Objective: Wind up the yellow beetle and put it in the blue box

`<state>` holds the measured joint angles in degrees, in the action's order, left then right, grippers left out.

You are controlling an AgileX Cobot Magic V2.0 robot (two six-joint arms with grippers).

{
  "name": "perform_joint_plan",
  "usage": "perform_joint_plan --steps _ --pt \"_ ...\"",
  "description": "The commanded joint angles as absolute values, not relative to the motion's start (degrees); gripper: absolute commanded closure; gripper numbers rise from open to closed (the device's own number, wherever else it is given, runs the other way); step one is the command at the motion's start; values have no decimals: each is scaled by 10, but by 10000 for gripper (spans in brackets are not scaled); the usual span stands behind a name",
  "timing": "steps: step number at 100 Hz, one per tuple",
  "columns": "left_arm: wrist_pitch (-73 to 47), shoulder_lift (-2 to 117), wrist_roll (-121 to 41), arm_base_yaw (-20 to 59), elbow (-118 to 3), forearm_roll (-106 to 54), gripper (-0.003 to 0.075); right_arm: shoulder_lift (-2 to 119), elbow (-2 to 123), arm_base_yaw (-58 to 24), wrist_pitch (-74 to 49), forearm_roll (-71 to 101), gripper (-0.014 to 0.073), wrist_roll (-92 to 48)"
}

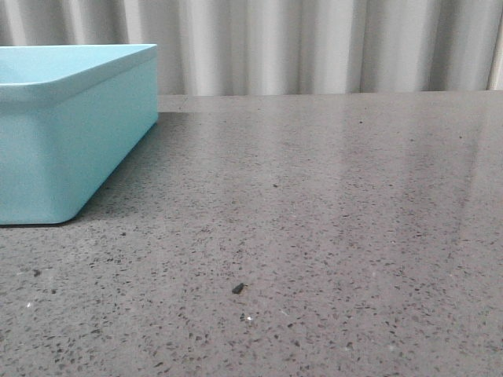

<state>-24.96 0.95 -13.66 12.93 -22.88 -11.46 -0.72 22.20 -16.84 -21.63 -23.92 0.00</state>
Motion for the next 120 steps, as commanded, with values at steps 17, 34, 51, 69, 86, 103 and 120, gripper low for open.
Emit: perform_joint_plan --steps 17,34,51,69,86,103,120 --pt "-197 18 -129 134 -242 -120 741 -1 235 -169 -171 -253 646 -5" --pt "-119 18 -129 132 -157 -113 741 -1 235 -169 -174 -253 646 -5" --pt "50 18 -99 131 -42 -113 741 -1 235 -169 -174 -253 646 -5" --pt "74 18 -36 131 14 -113 741 -1 235 -169 -175 -253 646 -5" --pt "30 18 -36 131 14 -110 741 -1 235 -169 -175 -253 646 -5" --pt "-87 18 -36 131 14 -107 741 -1 235 -169 -175 -253 646 -5" --pt "-149 17 -36 131 14 -112 741 -1 235 -169 -175 -253 646 -5"
